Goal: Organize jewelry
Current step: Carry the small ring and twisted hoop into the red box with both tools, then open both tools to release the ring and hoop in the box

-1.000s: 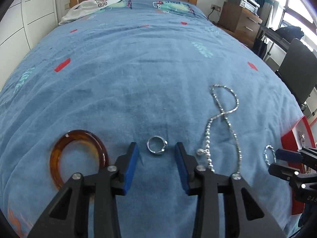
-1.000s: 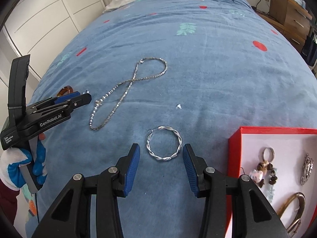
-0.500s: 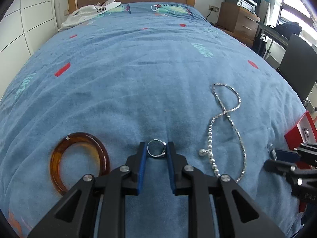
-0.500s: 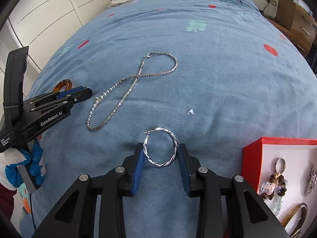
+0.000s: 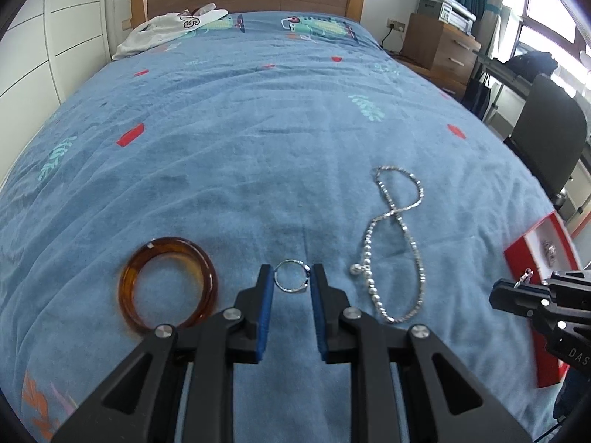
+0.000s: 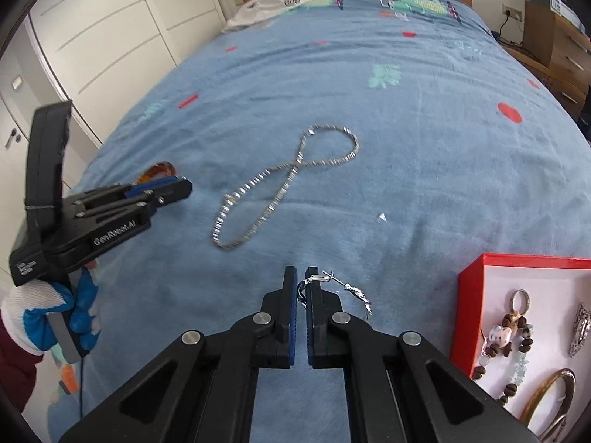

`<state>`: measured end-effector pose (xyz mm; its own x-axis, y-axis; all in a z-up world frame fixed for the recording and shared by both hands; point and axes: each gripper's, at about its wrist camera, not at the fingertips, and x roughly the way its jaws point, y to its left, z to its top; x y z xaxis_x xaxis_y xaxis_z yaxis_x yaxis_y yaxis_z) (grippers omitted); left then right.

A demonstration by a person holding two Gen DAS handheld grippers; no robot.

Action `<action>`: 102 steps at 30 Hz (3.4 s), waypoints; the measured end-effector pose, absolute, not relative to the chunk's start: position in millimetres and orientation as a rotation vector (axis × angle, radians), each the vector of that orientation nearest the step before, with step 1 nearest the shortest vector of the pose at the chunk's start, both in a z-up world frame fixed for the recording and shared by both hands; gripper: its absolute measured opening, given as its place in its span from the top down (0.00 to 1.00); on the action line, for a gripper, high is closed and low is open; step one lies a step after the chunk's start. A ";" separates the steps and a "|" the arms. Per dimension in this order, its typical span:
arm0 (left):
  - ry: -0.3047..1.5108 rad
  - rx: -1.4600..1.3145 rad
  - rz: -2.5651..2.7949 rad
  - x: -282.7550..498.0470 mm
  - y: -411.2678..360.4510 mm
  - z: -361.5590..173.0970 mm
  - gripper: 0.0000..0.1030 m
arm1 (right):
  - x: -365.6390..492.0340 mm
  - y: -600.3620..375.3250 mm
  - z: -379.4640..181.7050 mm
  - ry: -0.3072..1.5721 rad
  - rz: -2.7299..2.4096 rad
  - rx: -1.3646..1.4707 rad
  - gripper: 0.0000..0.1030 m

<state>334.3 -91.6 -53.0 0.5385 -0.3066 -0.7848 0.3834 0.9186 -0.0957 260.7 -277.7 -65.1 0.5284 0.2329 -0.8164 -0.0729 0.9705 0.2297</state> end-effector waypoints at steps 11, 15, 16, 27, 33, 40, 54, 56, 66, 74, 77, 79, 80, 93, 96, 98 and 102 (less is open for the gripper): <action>0.847 0.112 -0.423 291.9 -88.6 5.9 0.82 | 222.0 -282.7 -5.6 0.890 0.203 0.199 0.96; 0.814 0.125 -0.449 272.2 -101.3 31.1 0.82 | 201.6 -294.2 18.2 0.855 0.190 0.190 0.96; 0.808 0.127 -0.455 268.7 -105.8 35.2 0.82 | 196.6 -297.4 23.6 0.846 0.184 0.189 0.96; 0.776 0.158 -0.583 207.7 -187.9 66.8 0.82 | 135.6 -372.0 54.4 0.808 0.088 0.204 0.96; 0.812 0.180 -0.660 182.8 -249.1 50.2 0.82 | 111.8 -417.1 42.3 0.832 0.042 0.230 0.96; 0.870 0.214 -0.727 164.4 -310.6 18.0 0.82 | 101.7 -462.7 5.5 0.891 0.002 0.280 0.96; 0.941 0.265 -0.730 195.0 -380.0 -34.1 0.82 | 150.6 -505.5 -59.7 0.974 0.005 0.347 0.96; 0.950 0.265 -0.729 199.9 -384.3 -39.4 0.82 | 159.7 -508.2 -66.6 0.985 0.007 0.355 0.96; 0.988 0.278 -0.736 210.0 -400.5 -67.0 0.82 | 178.1 -512.5 -94.1 1.015 0.059 0.386 0.94; 0.979 0.297 -0.736 209.8 -400.0 -69.0 0.81 | 177.5 -512.7 -96.2 1.015 0.075 0.384 0.92; 0.984 0.295 -0.735 210.5 -397.9 -69.5 0.81 | 174.8 -513.5 -95.0 1.011 0.080 0.377 0.89; 0.987 0.293 -0.733 210.2 -396.8 -69.0 0.81 | 172.8 -513.3 -93.4 1.008 0.081 0.377 0.86; 0.987 0.293 -0.732 209.7 -396.0 -68.8 0.81 | 172.0 -512.9 -92.4 1.007 0.085 0.376 0.84; 1.023 0.297 -0.728 203.6 -389.9 -70.8 0.80 | 155.6 -518.0 -78.7 0.994 0.048 0.370 0.63; 1.027 0.290 -0.724 201.9 -387.5 -69.1 0.71 | 149.1 -520.8 -73.8 0.988 0.036 0.371 0.63; 1.034 0.275 -0.726 200.9 -385.4 -68.0 0.70 | 144.4 -521.6 -69.4 0.982 0.031 0.370 0.63; 1.048 0.257 -0.714 199.5 -380.2 -65.6 0.70 | 134.1 -521.2 -59.7 0.969 0.022 0.366 0.63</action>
<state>199.5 -380.2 -65.6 0.3025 -0.4139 -0.8586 0.6476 0.7502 -0.1335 134.1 -521.2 -59.7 0.5709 0.1803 -0.8009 0.1437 0.9385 0.3138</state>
